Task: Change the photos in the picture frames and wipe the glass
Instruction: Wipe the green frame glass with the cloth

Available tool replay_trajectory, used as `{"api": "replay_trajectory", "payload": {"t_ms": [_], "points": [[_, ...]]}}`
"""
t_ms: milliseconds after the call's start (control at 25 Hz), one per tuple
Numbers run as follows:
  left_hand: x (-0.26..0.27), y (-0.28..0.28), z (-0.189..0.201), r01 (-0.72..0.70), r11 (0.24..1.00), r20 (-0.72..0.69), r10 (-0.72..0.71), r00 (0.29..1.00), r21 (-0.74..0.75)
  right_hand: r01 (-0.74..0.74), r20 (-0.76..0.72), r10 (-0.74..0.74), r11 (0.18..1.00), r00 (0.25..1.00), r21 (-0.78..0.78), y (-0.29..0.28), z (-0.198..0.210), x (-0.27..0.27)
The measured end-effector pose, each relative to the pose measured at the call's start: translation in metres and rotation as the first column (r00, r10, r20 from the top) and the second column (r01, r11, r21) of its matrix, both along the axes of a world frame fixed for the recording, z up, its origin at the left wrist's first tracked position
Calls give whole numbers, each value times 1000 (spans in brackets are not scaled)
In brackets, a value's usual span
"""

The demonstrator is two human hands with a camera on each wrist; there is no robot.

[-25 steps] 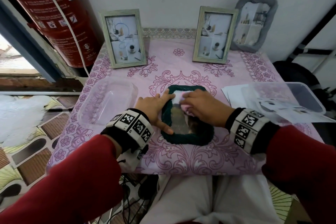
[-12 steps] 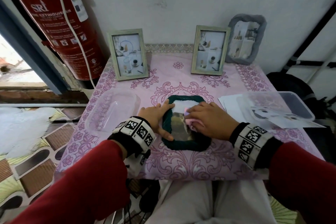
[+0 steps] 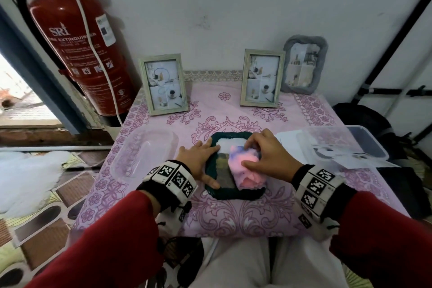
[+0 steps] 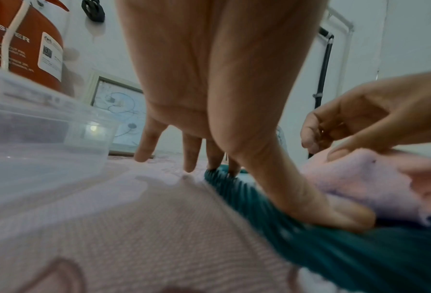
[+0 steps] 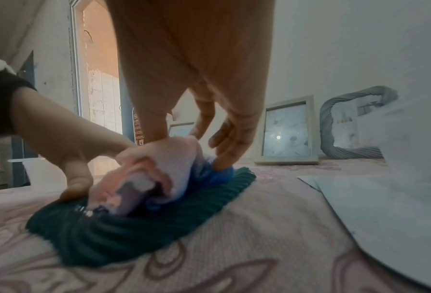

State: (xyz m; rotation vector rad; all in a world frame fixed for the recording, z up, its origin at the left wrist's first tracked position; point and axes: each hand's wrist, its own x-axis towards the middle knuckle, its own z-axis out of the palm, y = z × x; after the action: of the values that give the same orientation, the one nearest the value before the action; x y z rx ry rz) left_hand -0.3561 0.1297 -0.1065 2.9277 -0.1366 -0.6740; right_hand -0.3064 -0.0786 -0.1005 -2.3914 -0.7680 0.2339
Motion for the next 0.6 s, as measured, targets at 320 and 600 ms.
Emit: {"api": "replay_trajectory", "payload": {"t_ms": [320,600], "points": [[-4,-24,-3,-114,953,232,183,955,-281,287,-230,-267,956,936,60,-8,-15,-6],[-9,-35,-16,-246,785,212,429,878,-569,214,-269,-139,938,953,274,-2,-8,-13]]}}
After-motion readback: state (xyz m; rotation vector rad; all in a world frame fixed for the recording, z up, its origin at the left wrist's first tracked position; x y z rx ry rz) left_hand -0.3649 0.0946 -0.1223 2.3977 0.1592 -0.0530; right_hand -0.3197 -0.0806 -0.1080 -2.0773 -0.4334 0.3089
